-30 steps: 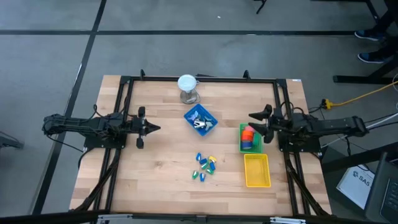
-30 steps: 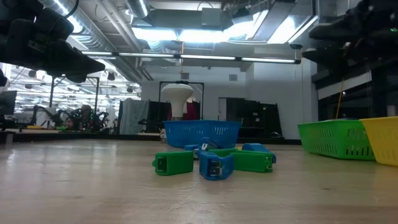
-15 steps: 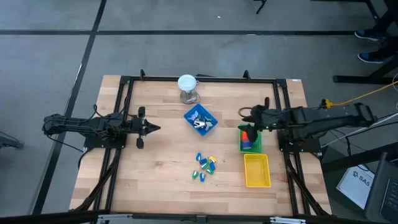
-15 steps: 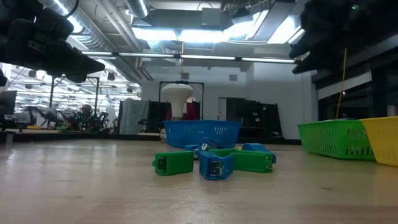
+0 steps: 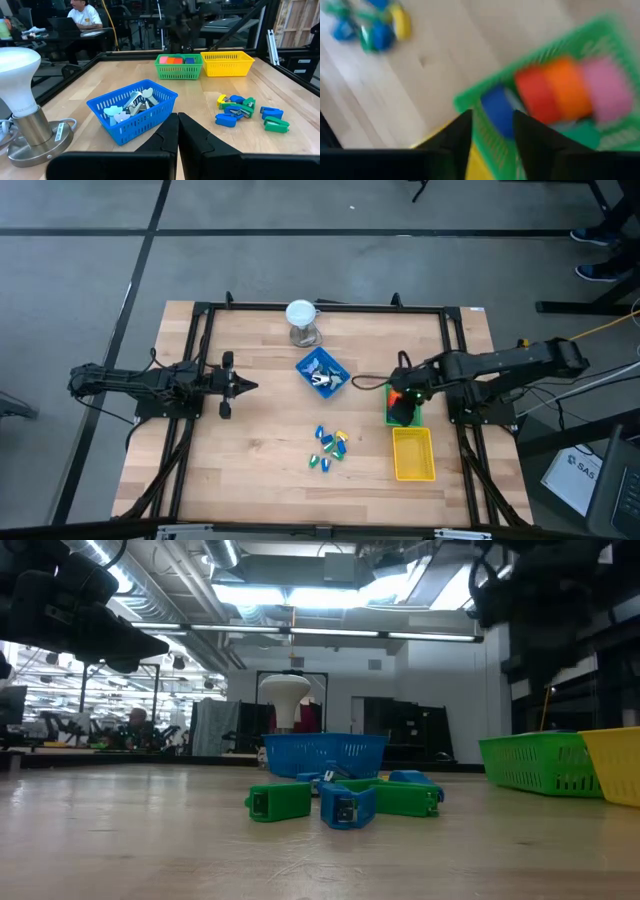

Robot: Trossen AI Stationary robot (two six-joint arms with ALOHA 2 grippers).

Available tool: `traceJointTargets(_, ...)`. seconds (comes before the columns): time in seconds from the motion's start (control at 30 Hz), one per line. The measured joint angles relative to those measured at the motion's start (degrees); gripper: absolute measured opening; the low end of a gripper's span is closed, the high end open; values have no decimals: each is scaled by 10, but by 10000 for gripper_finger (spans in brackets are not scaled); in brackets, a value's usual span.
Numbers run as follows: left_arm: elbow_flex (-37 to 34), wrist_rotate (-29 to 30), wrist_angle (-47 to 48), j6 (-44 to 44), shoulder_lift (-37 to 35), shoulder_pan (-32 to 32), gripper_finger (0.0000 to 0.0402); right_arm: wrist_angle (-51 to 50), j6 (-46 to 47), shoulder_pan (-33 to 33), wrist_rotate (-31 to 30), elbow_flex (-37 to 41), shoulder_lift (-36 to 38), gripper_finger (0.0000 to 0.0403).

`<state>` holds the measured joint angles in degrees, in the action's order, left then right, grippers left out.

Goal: Pick and place Stapler, Stapler remover, tape
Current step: Move the green bin to the top of the table

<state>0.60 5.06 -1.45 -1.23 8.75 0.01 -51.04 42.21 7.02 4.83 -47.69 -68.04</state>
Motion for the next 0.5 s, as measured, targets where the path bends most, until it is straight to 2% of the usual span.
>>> traceJointTargets(0.1,0,0,0,0,0,0,1,-1,10,11,51,11,-24,68)
traceJointTargets(0.2,0,0,0,0,0,0,1,10,8,26,75,12,-45,13)
traceJointTargets(0.5,0,0,0,0,0,0,1,-3,4,44,38,12,-88,5)
